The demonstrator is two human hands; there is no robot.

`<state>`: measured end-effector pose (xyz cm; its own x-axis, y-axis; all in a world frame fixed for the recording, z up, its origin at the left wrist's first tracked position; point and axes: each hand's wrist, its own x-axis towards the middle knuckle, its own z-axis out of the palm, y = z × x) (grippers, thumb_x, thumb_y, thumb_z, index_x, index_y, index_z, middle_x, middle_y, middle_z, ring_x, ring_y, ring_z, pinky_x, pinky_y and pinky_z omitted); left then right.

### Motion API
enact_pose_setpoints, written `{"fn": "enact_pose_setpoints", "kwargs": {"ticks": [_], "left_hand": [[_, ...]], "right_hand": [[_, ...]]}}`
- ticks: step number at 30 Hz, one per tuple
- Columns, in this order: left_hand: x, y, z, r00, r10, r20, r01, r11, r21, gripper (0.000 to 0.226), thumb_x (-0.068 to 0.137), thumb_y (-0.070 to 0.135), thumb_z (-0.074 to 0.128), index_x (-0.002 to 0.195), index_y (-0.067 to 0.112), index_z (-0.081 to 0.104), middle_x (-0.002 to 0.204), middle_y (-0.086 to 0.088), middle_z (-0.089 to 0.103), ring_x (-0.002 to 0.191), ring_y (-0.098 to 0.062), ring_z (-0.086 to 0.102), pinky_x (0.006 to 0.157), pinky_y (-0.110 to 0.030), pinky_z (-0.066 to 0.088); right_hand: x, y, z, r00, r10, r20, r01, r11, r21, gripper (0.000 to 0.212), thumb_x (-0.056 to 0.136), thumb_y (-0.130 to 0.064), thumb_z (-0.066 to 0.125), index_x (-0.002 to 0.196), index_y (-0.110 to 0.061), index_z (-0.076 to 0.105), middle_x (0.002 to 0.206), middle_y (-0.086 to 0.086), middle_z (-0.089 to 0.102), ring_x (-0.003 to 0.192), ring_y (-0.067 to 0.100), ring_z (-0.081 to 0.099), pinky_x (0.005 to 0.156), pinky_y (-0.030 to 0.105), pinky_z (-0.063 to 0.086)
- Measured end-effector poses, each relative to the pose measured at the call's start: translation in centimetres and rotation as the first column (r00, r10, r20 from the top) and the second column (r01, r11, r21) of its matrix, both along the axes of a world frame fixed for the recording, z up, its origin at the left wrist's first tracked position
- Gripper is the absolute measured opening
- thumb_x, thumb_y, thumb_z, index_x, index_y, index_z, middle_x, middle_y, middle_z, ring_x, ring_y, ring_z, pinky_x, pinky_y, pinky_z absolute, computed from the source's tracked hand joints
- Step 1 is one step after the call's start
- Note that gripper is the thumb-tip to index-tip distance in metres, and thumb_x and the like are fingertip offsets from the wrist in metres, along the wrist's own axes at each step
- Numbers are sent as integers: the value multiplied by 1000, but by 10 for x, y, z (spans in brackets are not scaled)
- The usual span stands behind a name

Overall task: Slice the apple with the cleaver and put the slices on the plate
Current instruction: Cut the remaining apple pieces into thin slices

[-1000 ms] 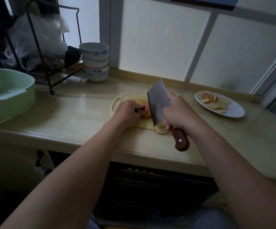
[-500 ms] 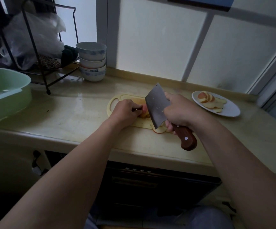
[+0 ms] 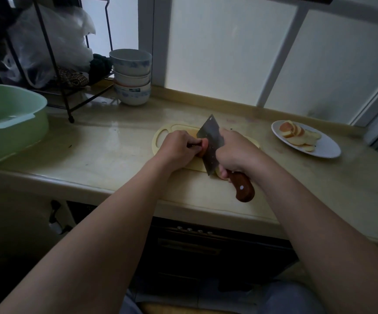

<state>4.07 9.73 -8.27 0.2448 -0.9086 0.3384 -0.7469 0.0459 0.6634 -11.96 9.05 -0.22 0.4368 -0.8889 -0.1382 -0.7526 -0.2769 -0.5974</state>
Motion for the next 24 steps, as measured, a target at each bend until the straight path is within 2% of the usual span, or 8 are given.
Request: {"fn": "enact_pose_setpoints", "kwargs": {"ticks": [3, 4, 6, 8, 11, 16, 21, 24], "left_hand": [[-1, 1, -1, 1000, -5, -8, 5, 1000, -14, 24, 95, 28, 68, 118, 24, 75, 85, 11, 61, 83, -10, 56, 72, -21, 39], [0, 2, -1, 1000, -7, -8, 7, 1000, -16, 24, 95, 28, 68, 118, 24, 75, 84, 13, 61, 80, -6, 54, 72, -20, 38], [0, 3, 0, 1000, -12, 2, 12, 1000, -14, 24, 96, 28, 67, 118, 24, 75, 87, 11, 64, 81, -7, 56, 73, -22, 41], [1, 2, 0, 1000, -17, 13, 17, 1000, 5, 26, 96, 28, 67, 120, 24, 74, 97, 3, 69, 89, -15, 60, 79, -30, 49], [1, 1, 1, 1000, -8, 10, 8, 1000, 25, 28, 96, 28, 67, 123, 23, 72, 104, 0, 70, 93, -18, 61, 85, -35, 52], [1, 2, 0, 1000, -19, 4, 19, 1000, 24, 27, 96, 27, 66, 122, 24, 73, 103, 1, 70, 92, -17, 60, 85, -34, 52], [1, 2, 1, 1000, -19, -3, 19, 1000, 19, 26, 96, 26, 66, 121, 23, 74, 101, 1, 69, 89, -15, 60, 80, -29, 49], [0, 2, 1, 1000, -19, 5, 19, 1000, 24, 27, 97, 27, 65, 122, 23, 73, 102, 1, 68, 91, -17, 59, 79, -28, 46]], "right_hand": [[-7, -1, -2, 998, -28, 51, 27, 1000, 16, 61, 93, 6, 40, 149, -18, 44, 83, 18, 72, 43, 15, 64, 43, 26, 50], [-8, -2, -2, 997, -40, 71, 40, 999, 8, 60, 92, 7, 40, 147, -17, 46, 85, 19, 73, 43, 15, 64, 43, 26, 51], [-9, -6, 0, 994, -52, 95, 57, 997, -45, 71, 89, 6, 40, 154, -22, 38, 111, 25, 71, 44, 14, 67, 44, 25, 51], [-8, -9, 3, 990, -63, 124, 75, 993, -92, 84, 88, 6, 40, 164, -28, 24, 134, 23, 63, 44, 13, 68, 44, 24, 52], [-7, -9, 8, 987, -64, 145, 79, 991, -105, 92, 89, 6, 39, 168, -33, 9, 137, 22, 62, 45, 13, 68, 45, 24, 53], [-6, -7, 8, 989, -67, 130, 80, 992, -99, 93, 89, 7, 39, 168, -32, 8, 146, 19, 57, 46, 12, 68, 45, 23, 53], [-6, -5, 10, 994, -57, 95, 68, 991, -115, 92, 90, 6, 41, 168, -30, 7, 144, 19, 58, 50, 13, 69, 45, 24, 53], [-8, 1, 12, 996, -55, 67, 62, 992, -109, 91, 91, 6, 41, 167, -30, 8, 124, 21, 67, 48, 13, 68, 47, 26, 55]]}}
